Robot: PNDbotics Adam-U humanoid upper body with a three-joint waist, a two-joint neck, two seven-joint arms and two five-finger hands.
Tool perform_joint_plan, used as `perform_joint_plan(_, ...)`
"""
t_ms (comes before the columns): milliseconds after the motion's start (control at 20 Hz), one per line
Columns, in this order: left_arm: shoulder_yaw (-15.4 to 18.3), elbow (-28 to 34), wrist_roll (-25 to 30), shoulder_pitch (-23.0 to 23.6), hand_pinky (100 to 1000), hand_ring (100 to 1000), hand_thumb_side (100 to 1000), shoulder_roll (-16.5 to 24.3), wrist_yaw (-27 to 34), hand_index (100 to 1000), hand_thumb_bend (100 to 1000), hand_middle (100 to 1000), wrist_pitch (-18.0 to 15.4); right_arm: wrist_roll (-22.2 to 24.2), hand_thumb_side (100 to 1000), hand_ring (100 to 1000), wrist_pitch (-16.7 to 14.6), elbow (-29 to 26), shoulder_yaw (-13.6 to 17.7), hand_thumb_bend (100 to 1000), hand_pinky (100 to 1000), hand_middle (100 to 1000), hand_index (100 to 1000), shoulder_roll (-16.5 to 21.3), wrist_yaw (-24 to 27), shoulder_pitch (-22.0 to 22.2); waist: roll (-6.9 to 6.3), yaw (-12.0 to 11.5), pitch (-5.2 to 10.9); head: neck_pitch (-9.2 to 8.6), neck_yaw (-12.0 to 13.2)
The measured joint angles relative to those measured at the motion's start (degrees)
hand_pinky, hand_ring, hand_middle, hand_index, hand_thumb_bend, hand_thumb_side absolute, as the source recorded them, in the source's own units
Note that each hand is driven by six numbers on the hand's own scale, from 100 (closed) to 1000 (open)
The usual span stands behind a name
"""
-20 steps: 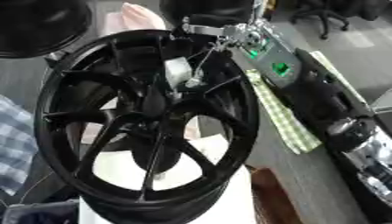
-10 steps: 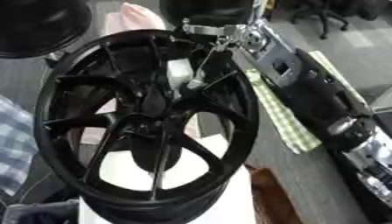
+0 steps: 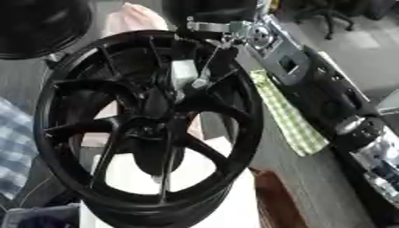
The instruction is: Pull the pin out of the wheel hub.
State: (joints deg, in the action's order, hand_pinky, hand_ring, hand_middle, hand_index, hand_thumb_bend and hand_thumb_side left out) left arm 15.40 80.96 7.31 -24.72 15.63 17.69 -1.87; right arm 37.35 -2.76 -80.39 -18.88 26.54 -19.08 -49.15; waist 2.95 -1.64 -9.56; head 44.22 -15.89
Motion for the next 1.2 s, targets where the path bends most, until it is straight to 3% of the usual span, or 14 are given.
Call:
perform_joint_plan(700,-0.01,0.00,0.26,0.02,765,727,756,0.00,-0.06,743,158,560,0.04,0.57,152,467,-0.42,0.00,0.69,206,607,191,517,0.50,0.80,-0.58,0.01,0.02,0.02,0.00,-0.55)
perform_joint_plan(750,-0.01,0.00,0.28,0.02,765,727,756,0.00,-0.06,743,158,560,0.05,0.56,182,466,-0.45,0.00,0.82,169,606,190,516,0.53,0.86,-0.70,0.01,0.02,0.02,0.00,-0.59)
perform_joint_plan(850,-0.01,0.00,0.34,0.04,765,727,756,0.00,-0.08,743,158,560,0.11,0.52,154,464,-0.40,0.00,1.09,202,604,189,517,0.99,1.37,-1.24,0.04,0.06,0.02,0.00,-0.67)
perform_joint_plan(1200,-0.01,0.00,0.39,0.51,765,728,754,0.00,-0.13,743,161,561,0.16,0.80,170,453,3.00,-0.01,3.87,174,587,181,520,3.62,8.16,-4.10,0.28,0.25,0.60,0.00,-1.20)
